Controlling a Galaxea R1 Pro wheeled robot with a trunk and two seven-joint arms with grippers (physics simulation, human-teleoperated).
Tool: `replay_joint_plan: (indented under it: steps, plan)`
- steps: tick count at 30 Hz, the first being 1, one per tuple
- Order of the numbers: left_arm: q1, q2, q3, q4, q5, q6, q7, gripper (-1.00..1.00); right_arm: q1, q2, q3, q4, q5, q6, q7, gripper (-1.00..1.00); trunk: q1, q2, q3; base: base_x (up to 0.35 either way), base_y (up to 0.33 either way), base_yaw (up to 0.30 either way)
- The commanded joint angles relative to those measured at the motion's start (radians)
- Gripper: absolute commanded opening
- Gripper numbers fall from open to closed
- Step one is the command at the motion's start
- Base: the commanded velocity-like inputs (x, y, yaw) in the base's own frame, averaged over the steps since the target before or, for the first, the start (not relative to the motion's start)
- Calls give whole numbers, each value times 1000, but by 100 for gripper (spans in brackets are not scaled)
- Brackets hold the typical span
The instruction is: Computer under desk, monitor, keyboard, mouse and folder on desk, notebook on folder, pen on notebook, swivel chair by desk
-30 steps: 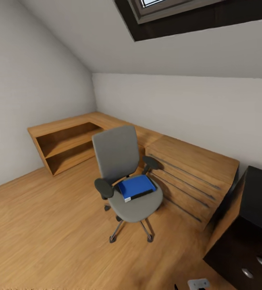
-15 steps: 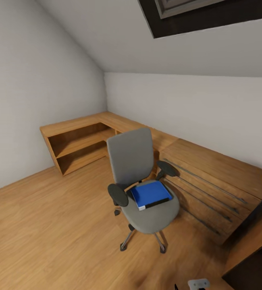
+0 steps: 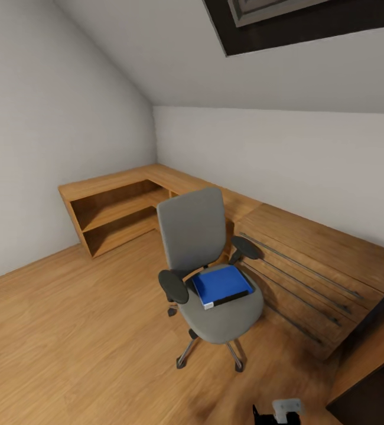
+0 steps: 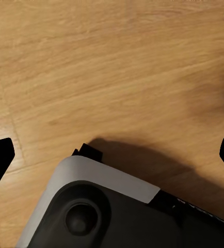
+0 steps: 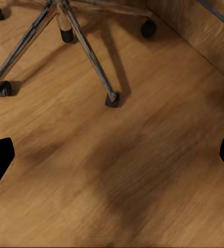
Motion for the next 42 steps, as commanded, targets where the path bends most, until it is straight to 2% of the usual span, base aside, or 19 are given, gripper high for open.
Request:
replay_joint_plan:
  steps: [1, 8, 11, 13, 16, 22, 29, 33, 42]
  plan:
    - [-1, 0, -7, 1, 10, -4, -4, 100, -2, -1, 6, -69, -12, 20, -16, 100, 0, -1, -1, 0, 0, 0]
    - [-1, 1, -7, 1, 10, -5, -4, 100, -34, -1, 5, -176, -17, 155, -93, 100, 0, -1, -1, 0, 0, 0]
    - [-1, 1, -7, 1, 10, -5, -4, 100, -95, 1, 4, -203, -18, 232, -106, 100, 0, -1, -1, 0, 0, 0]
    - [-1, 1, -7, 1, 11, -5, -4, 100, -128, 2, 4, -210, -18, 258, -108, 100, 0, -1, -1, 0, 0, 0]
    - [-1, 1, -7, 1, 11, -5, -5, 100, -158, 5, 4, -214, -19, 272, -110, 100, 0, -1, -1, 0, 0, 0]
    - [-1, 0, -7, 1, 11, -10, -4, 100, -234, 51, 4, -217, -19, 286, -111, 100, 0, -1, -1, 0, 0, 0]
    - [-1, -1, -6, 1, 13, -62, -4, 100, -276, 80, 4, -218, -19, 300, -112, 100, 0, -1, -1, 0, 0, 0]
    - [-1, 0, -6, 1, 14, -72, -4, 100, -283, 85, 5, -220, -19, 329, -112, 100, 0, -1, -1, 55, 0, 0]
    - [-1, 0, -5, 1, 15, -75, -4, 100, -286, 87, 5, -219, -20, 326, -113, 100, 0, -1, -1, 277, 0, 0]
